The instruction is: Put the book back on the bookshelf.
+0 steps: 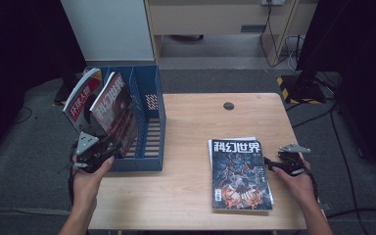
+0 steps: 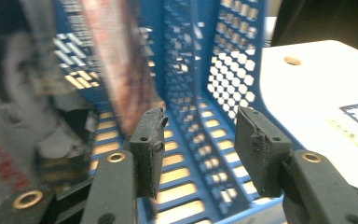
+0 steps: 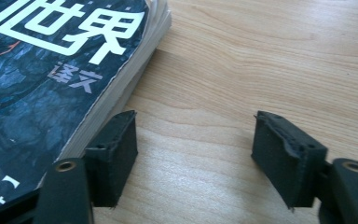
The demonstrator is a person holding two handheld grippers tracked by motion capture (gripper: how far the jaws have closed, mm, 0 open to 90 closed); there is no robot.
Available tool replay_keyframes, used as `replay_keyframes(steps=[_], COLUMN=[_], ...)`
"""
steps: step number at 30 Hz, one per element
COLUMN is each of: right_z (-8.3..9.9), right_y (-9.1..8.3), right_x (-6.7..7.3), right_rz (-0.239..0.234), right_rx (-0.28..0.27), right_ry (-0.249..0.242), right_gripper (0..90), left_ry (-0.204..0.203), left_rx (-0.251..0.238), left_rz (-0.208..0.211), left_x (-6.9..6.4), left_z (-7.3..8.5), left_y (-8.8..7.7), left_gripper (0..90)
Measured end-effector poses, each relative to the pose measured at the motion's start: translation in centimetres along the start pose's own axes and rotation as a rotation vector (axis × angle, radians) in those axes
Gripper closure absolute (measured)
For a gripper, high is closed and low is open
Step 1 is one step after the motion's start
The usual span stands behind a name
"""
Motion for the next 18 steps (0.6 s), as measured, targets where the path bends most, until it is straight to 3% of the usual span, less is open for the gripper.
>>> replay_keyframes(steps=[9,18], right_z=[-0.3,-0.7], right_y=[-1.0,-1.6], right_x=[-0.7,-0.8], right_rz=[0.043,0.054], right_rx=[-0.04,-0.07], right_ry=[0.002,-0.011], right_gripper=[47.9,56.1], left_ry=[0.042,0.062], left_rx=[0.033,0.051], left_rz=[0.069,0.098], left_x=[-3.7,-5.8], left_z=[-0.2,-0.1], left_y=[2.2,4.5], left_gripper=[45.7,42.8])
Point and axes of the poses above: each handheld gripper's, and its own axes: y roughly forward along the jaws, z roughly out of its underside, x roughly to its left, the point moved 2 cm from there along y, roughly forward along the jaws, and after that the axes turned 9 degrees about -y, right-handed, at the moved point
